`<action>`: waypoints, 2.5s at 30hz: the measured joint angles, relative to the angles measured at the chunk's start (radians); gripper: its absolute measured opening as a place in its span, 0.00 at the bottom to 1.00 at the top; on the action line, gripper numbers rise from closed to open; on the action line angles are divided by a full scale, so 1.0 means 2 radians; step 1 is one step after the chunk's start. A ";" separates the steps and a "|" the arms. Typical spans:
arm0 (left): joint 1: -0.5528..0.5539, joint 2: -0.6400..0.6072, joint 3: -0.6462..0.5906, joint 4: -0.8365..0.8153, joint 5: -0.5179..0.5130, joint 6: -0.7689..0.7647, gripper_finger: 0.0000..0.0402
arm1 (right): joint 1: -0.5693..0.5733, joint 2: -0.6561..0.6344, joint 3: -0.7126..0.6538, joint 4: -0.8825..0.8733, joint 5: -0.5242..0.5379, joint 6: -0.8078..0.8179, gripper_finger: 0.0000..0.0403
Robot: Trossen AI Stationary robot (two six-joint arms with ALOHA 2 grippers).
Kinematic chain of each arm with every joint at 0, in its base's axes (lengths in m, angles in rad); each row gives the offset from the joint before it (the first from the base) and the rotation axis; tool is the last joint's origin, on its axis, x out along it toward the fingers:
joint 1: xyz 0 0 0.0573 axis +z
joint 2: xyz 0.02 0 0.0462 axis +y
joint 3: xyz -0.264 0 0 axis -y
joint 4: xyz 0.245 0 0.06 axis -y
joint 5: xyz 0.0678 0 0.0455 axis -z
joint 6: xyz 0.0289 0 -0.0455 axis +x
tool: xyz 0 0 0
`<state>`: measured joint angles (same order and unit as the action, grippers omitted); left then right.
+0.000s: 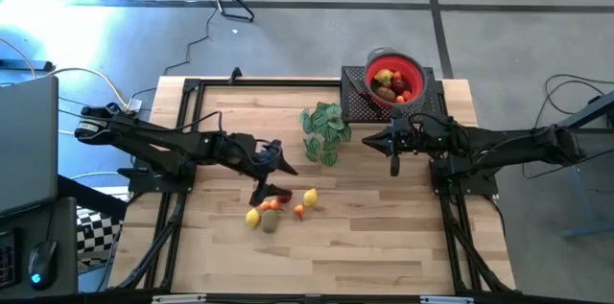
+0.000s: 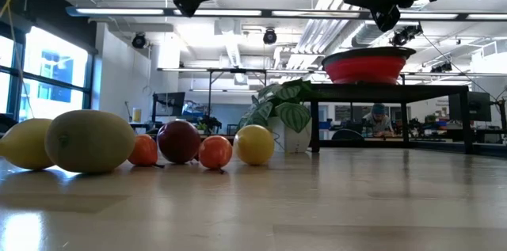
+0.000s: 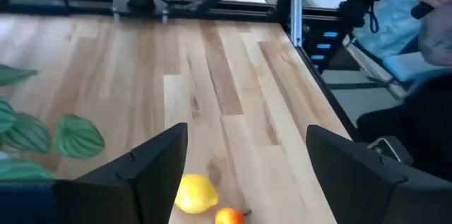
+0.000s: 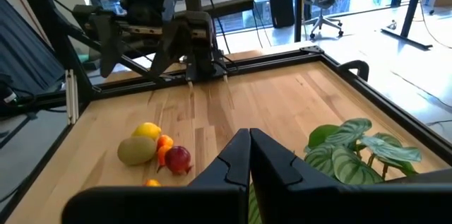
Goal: Pick & Place Fruit
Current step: Put the pomegranate into the red colander
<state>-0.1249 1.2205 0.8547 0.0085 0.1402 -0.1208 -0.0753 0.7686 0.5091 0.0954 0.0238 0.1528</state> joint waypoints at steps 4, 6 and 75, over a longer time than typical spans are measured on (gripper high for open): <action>0.000 0.000 0.000 -0.012 0.000 -0.039 0.71 | 0.000 0.000 0.000 0.000 0.000 0.000 0.01; 0.000 0.000 0.000 -0.016 0.000 -0.060 0.71 | 0.000 0.000 0.000 0.000 0.000 0.000 0.01; -0.030 0.156 0.001 -0.123 -0.052 -0.191 0.71 | 0.000 0.000 0.000 0.006 -0.001 -0.012 0.01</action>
<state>-0.1841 1.5316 0.8558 -0.2374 0.0368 -0.5026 -0.0757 0.7689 0.5095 0.1066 0.0227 0.1281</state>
